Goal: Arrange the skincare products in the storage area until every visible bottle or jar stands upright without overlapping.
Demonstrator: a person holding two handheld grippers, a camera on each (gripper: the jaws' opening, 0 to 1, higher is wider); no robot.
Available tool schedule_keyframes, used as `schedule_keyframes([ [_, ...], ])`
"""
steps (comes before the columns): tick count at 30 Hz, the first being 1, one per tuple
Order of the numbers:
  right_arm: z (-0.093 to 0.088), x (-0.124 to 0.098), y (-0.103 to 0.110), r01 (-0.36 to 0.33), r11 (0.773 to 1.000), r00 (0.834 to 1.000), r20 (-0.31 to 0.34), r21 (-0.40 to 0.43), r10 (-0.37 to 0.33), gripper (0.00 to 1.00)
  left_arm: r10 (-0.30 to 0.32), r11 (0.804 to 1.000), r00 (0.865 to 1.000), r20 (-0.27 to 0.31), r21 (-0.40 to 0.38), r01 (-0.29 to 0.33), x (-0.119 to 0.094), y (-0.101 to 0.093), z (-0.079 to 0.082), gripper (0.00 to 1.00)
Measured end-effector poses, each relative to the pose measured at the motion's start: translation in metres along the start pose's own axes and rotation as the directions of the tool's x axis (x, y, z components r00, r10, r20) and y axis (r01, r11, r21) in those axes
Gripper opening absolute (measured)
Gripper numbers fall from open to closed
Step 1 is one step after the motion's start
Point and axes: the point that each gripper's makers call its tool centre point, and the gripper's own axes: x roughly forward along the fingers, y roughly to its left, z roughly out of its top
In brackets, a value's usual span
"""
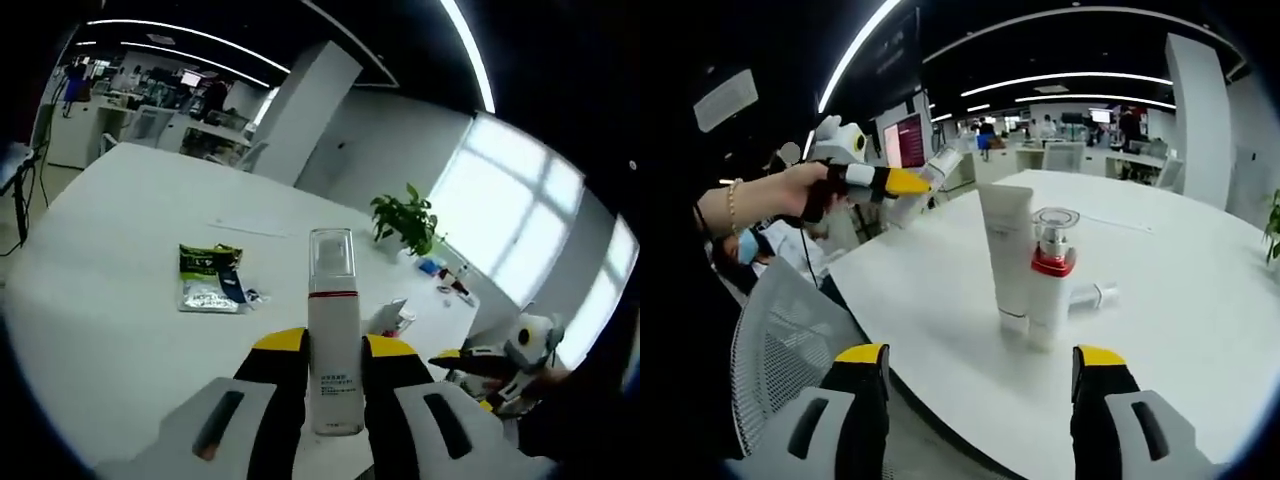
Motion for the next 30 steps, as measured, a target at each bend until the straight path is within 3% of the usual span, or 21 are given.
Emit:
schedule_keyframes([
  [3,0.014,-0.005,0.002,-0.036,0.999,0.997,0.066,0.023,0.034,0.71,-0.024,1.000,1.000,-0.013,0.014,0.024,-0.001,-0.016,-0.006,0.23],
  [6,0.023,-0.006,0.002,-0.072,0.994,0.991,0.120,0.078,0.062,0.72,-0.038,0.999,0.999,-0.021,0.034,0.039,-0.003,-0.025,-0.011,0.23],
  [9,0.029,-0.006,0.000,-0.096,0.989,0.986,0.145,0.109,0.080,0.70,-0.069,0.994,0.997,-0.036,0.078,0.072,-0.003,-0.045,-0.021,0.23],
  [12,0.043,-0.006,0.005,-0.168,0.977,0.969,0.204,0.129,0.139,0.65,-0.178,0.981,0.983,-0.034,0.065,0.180,-0.005,-0.067,-0.021,0.23],
  [13,0.052,-0.007,0.011,-0.224,0.966,0.953,0.236,0.127,0.189,0.63,-0.245,0.967,0.969,-0.038,0.056,0.247,-0.007,-0.080,-0.021,0.23],
  [17,0.083,-0.018,0.030,-0.390,0.914,0.885,0.319,0.112,0.339,0.55,-0.353,0.931,0.934,-0.059,0.072,0.357,-0.014,-0.113,-0.020,0.23],
  [18,0.096,-0.025,0.037,-0.460,0.879,0.846,0.362,0.127,0.391,0.55,-0.380,0.919,0.923,-0.060,0.090,0.384,-0.016,-0.122,-0.018,0.23],
  [20,0.113,-0.033,0.045,-0.542,0.831,0.789,0.417,0.126,0.452,0.54,-0.417,0.902,0.906,-0.067,0.091,0.422,-0.020,-0.134,-0.017,0.23],
  [21,0.118,-0.036,0.047,-0.564,0.818,0.769,0.434,0.114,0.470,0.54,-0.442,0.889,0.894,-0.072,0.098,0.447,-0.022,-0.141,-0.017,0.23],
  [23,0.126,-0.040,0.055,-0.603,0.792,0.736,0.447,0.091,0.509,0.53,-0.465,0.877,0.883,-0.070,0.101,0.470,-0.025,-0.150,-0.016,0.23],
  [24,0.128,-0.041,0.059,-0.616,0.783,0.726,0.446,0.085,0.523,0.52,-0.486,0.866,0.871,-0.076,0.098,0.491,-0.026,-0.154,-0.017,0.23],
  [25,0.130,-0.042,0.065,-0.644,0.761,0.706,0.445,0.081,0.551,0.52,-0.497,0.860,0.864,-0.076,0.093,0.502,-0.027,-0.157,-0.017,0.23],
  [28,0.137,-0.043,0.073,-0.671,0.738,0.680,0.458,0.071,0.573,0.50,-0.538,0.835,0.839,-0.088,0.086,0.544,-0.030,-0.168,-0.020,0.23],
  [29,0.140,-0.044,0.077,-0.696,0.713,0.659,0.466,0.082,0.590,0.49,-0.552,0.825,0.828,-0.095,0.083,0.560,-0.031,-0.173,-0.021,0.23],
  [30,0.141,-0.044,0.078,-0.703,0.706,0.652,0.470,0.081,0.595,0.47,-0.568,0.813,0.816,-0.105,0.082,0.576,-0.032,-0.177,-0.023,0.23],
])
